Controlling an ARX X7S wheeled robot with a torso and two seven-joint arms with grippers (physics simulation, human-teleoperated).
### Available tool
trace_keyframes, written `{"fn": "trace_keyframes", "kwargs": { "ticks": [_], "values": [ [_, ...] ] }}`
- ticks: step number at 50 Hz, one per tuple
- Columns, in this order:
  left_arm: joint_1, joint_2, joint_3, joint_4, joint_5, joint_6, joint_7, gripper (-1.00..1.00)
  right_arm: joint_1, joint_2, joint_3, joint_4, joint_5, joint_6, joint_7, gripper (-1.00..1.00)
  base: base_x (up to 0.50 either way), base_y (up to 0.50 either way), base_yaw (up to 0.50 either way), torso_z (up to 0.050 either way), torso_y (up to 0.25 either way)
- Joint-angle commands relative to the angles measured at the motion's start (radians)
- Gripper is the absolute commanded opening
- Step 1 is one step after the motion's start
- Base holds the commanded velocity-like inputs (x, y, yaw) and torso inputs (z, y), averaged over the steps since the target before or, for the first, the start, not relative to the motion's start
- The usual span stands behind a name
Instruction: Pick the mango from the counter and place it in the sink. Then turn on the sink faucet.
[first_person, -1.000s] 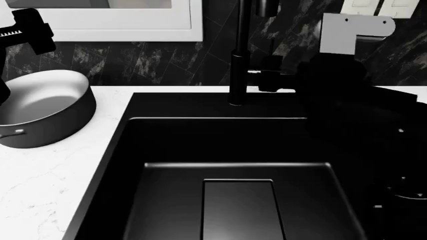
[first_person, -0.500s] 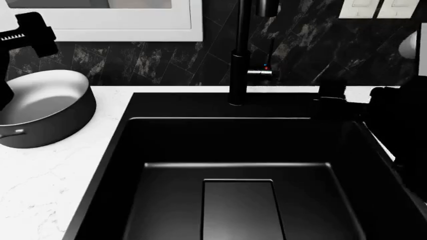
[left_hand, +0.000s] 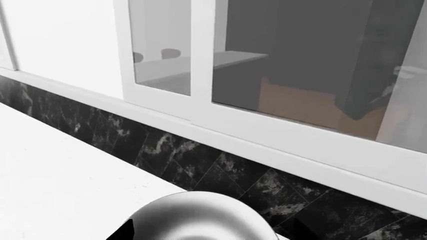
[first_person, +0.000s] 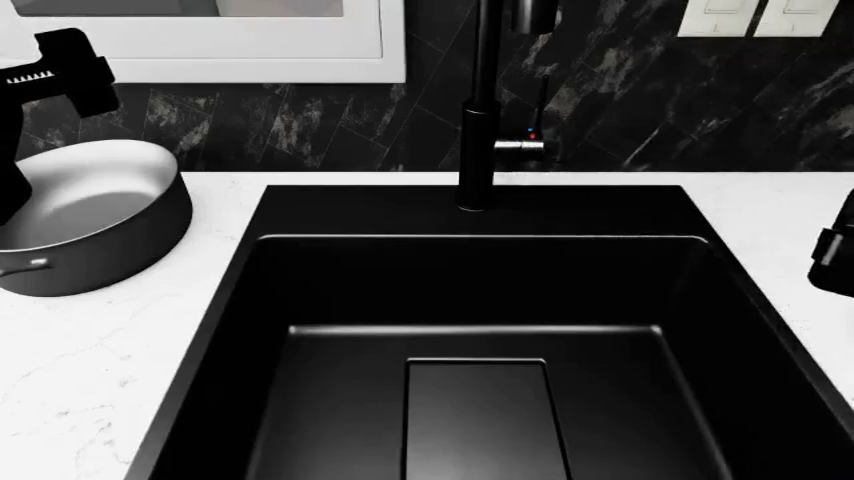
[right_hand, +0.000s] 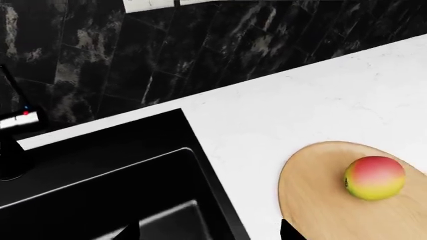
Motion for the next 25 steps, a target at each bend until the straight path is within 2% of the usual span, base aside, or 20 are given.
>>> {"fn": "trace_keyframes", "kwargs": {
  "ticks": [1,18,23,25],
  "values": [
    [-0.002,-0.001,0.002,0.001,-0.003,-0.002,-0.004,1.00,-0.030,0.174,0.010,-0.028,0.065,-0.089,-0.029,1.00,0.00,0.00,0.00,0.000,0.000],
    [0.009,0.003,0.013,-0.010,0.008,0.017,0.008,1.00,-0.034,0.175,0.029,0.008,-0.025,-0.163,0.008,1.00,0.00,0.00,0.00,0.000,0.000],
    [0.009,0.000,0.010,-0.006,0.004,0.013,0.002,1.00,-0.046,0.174,0.024,-0.002,-0.162,-0.129,-0.053,1.00,0.00,0.00,0.00,0.000,0.000],
    [0.012,0.000,0.009,-0.004,0.002,0.014,0.001,1.00,-0.043,0.174,0.030,0.016,-0.195,-0.083,-0.021,1.00,0.00,0.00,0.00,0.000,0.000]
  ]
}}
